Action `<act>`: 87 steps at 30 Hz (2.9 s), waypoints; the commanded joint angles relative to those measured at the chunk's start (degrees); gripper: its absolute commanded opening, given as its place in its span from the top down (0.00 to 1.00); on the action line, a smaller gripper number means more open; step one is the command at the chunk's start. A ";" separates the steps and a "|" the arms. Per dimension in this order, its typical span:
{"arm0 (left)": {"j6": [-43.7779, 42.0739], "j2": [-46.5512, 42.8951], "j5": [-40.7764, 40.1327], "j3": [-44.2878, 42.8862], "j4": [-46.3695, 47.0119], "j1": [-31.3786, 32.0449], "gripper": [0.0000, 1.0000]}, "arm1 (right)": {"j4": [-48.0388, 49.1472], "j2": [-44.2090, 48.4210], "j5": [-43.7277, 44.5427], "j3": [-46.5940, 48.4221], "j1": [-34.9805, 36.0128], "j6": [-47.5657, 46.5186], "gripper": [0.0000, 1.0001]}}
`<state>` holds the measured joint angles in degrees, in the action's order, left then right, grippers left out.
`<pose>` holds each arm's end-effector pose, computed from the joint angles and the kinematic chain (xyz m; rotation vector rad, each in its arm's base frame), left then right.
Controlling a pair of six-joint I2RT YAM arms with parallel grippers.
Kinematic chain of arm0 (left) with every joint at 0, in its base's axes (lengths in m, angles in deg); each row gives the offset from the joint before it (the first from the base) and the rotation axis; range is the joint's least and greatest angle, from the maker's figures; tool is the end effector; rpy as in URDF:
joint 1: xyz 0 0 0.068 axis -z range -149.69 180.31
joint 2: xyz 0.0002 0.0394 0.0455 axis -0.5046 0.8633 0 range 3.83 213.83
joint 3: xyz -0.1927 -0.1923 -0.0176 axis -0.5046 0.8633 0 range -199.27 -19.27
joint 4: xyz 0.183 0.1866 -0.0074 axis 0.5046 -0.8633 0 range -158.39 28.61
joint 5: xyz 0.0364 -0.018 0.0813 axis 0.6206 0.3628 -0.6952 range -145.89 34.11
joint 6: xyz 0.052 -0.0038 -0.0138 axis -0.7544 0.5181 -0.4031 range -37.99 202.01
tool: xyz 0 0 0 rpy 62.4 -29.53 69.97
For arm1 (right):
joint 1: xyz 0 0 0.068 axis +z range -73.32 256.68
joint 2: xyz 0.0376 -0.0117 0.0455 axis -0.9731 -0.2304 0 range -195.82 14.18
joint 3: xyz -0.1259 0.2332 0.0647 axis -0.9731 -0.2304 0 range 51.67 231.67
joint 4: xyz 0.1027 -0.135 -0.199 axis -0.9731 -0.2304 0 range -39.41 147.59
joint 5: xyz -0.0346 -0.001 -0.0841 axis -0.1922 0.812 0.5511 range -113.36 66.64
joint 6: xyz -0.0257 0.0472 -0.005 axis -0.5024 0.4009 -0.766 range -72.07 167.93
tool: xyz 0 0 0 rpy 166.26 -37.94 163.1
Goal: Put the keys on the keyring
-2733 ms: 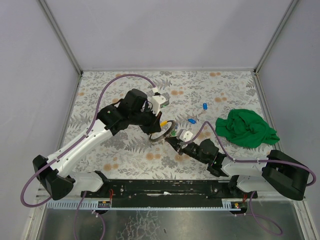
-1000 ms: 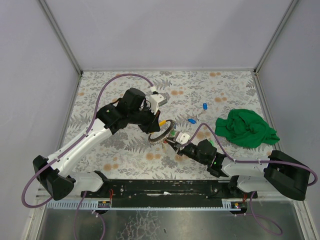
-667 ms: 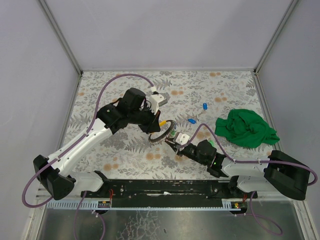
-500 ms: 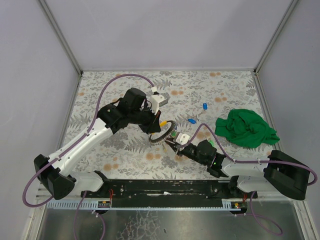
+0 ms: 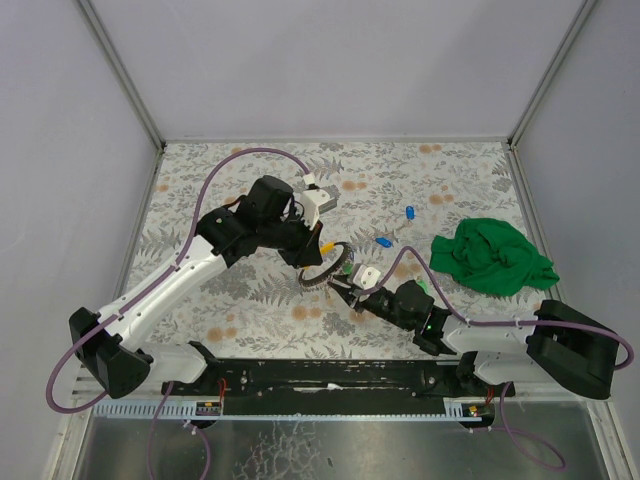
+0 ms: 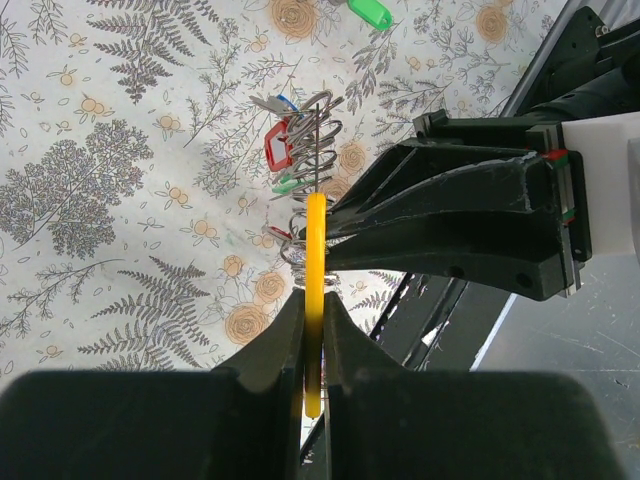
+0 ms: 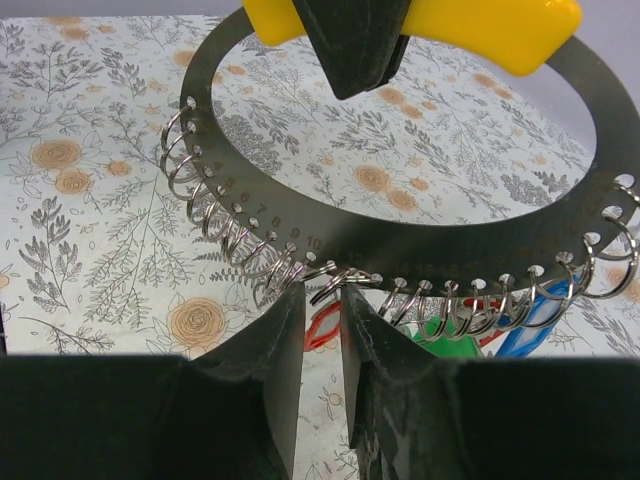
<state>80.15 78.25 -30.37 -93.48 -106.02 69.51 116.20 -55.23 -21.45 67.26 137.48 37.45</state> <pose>0.1992 -0.1824 0.3521 1.0549 2.1708 -0.8354 0.1130 0.1999 0.2075 -0.8660 1.2554 0.6819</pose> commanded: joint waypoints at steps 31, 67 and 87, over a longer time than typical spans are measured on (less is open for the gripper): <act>2.81 -2.04 -0.90 -0.04 5.90 -1.31 1.00 | 10.85 -2.82 15.19 -0.20 5.18 -0.22 0.69; 4.15 -2.51 1.01 0.32 7.03 -2.64 1.00 | 14.44 -4.88 15.66 -0.76 7.60 -4.70 0.78; 3.24 -3.62 -0.02 0.68 6.78 -3.38 1.00 | 12.99 -4.91 15.22 -0.47 7.78 -6.68 0.72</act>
<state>83.66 77.04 -30.24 -92.72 -103.81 66.99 127.35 -60.56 -6.08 65.82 144.43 31.81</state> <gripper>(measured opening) 0.040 0.282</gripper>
